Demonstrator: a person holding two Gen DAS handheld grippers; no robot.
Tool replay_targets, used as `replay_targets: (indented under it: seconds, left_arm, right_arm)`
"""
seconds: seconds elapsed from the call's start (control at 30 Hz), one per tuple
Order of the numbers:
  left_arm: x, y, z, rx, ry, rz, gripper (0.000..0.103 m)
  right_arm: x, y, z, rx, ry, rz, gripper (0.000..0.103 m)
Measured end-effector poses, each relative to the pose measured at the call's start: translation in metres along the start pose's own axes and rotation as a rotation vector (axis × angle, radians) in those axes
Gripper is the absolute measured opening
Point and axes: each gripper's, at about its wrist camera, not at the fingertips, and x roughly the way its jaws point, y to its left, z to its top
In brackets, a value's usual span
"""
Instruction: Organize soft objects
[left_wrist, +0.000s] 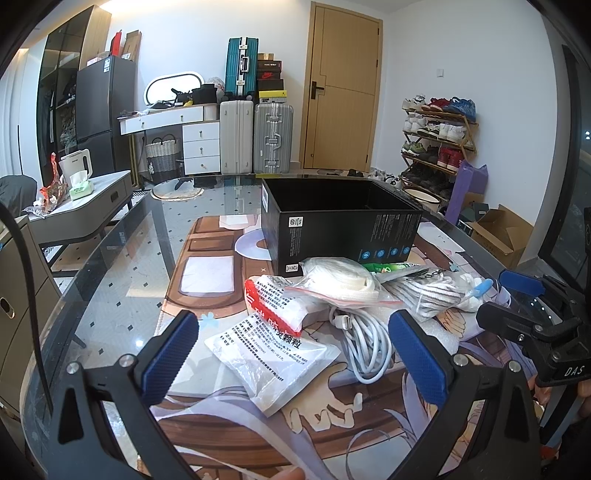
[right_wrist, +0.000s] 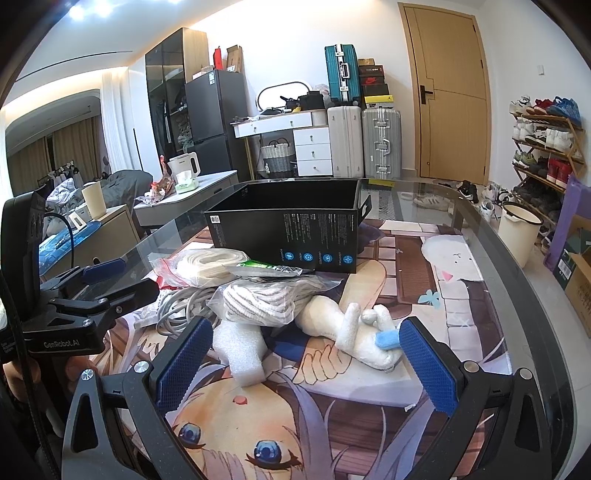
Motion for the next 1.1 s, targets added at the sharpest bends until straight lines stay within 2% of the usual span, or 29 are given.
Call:
replay_targets:
  seconds: [0.47, 0.8, 1.1]
  left_arm:
    - [-0.001, 0.006, 0.007, -0.002, 0.013, 0.019, 0.103]
    - [-0.005, 0.008, 0.011, 0.014, -0.007, 0.021, 0.103]
    - [-0.002, 0.012, 0.012, 0.042, 0.03, 0.02, 0.103]
  right_arm:
    - [-0.002, -0.005, 0.006, 0.004, 0.021, -0.029, 0.103]
    - [-0.004, -0.013, 0.009, 0.016, 0.04, -0.034, 0.103]
    - [0.013, -0.026, 0.008, 0.024, 0.14, -0.08, 0.103]
